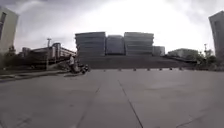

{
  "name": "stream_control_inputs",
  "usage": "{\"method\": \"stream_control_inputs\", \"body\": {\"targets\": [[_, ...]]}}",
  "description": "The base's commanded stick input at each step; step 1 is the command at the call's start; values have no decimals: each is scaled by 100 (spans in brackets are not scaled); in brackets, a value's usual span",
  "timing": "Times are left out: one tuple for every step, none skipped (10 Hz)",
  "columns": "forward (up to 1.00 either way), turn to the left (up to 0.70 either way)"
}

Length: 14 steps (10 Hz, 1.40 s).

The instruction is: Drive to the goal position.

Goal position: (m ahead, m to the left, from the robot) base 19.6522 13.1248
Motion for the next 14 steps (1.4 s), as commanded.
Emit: {"method": "stream_control_inputs", "body": {"targets": [[85,0],[85,0],[85,0],[85,0],[85,0],[85,0],[85,0],[85,0],[85,0],[85,0],[85,0],[85,0],[85,0],[85,0]]}}
